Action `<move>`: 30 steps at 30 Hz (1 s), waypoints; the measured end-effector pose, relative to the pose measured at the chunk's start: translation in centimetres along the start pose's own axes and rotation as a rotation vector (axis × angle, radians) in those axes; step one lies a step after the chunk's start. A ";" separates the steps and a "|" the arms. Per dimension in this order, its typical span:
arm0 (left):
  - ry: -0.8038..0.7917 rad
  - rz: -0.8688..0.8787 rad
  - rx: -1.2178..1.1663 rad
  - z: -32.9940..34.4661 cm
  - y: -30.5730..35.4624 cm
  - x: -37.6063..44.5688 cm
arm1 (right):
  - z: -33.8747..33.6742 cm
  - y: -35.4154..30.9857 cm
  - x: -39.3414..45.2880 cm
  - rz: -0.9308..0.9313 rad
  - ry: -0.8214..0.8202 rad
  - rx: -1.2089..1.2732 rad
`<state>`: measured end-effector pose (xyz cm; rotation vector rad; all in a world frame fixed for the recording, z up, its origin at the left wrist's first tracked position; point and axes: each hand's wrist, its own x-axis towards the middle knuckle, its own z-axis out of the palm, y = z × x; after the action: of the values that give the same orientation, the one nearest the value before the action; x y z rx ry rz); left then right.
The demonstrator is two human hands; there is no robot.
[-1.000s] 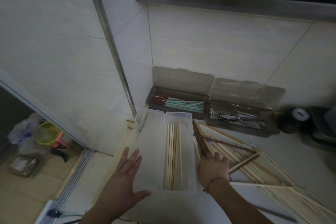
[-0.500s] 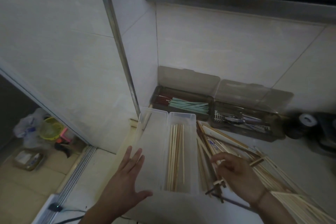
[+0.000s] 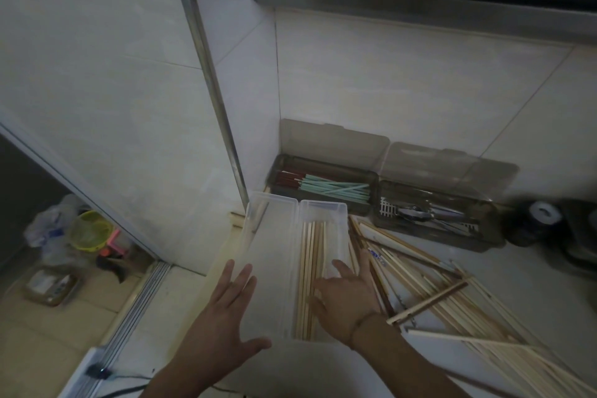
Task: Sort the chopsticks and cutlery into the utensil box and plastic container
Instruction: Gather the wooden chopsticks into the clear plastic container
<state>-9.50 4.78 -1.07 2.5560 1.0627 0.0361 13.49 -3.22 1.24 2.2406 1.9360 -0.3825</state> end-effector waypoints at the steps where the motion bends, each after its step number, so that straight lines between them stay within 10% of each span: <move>1: 0.004 0.001 0.008 0.0 0.0 0.0 | 0.3 -0.1 0.4 -0.001 -0.056 -0.035; 6: -0.005 -0.001 0.026 0.4 -0.3 0.0 | 1.5 0.3 0.7 -0.052 -0.045 -0.104; 13: -0.011 -0.010 -0.027 -0.2 0.1 0.0 | 4.9 3.8 -1.1 0.185 0.761 0.632; 20: -0.008 -0.033 -0.029 -0.1 0.1 0.0 | 7.6 5.8 -1.5 0.457 0.171 0.138; 30: -0.026 -0.017 -0.006 -0.5 0.4 -0.1 | 6.7 4.3 -1.2 0.482 0.117 -0.032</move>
<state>-9.33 4.58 -0.48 2.5350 1.0734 0.0008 16.99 -6.91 -5.02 2.6478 1.3595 -0.1544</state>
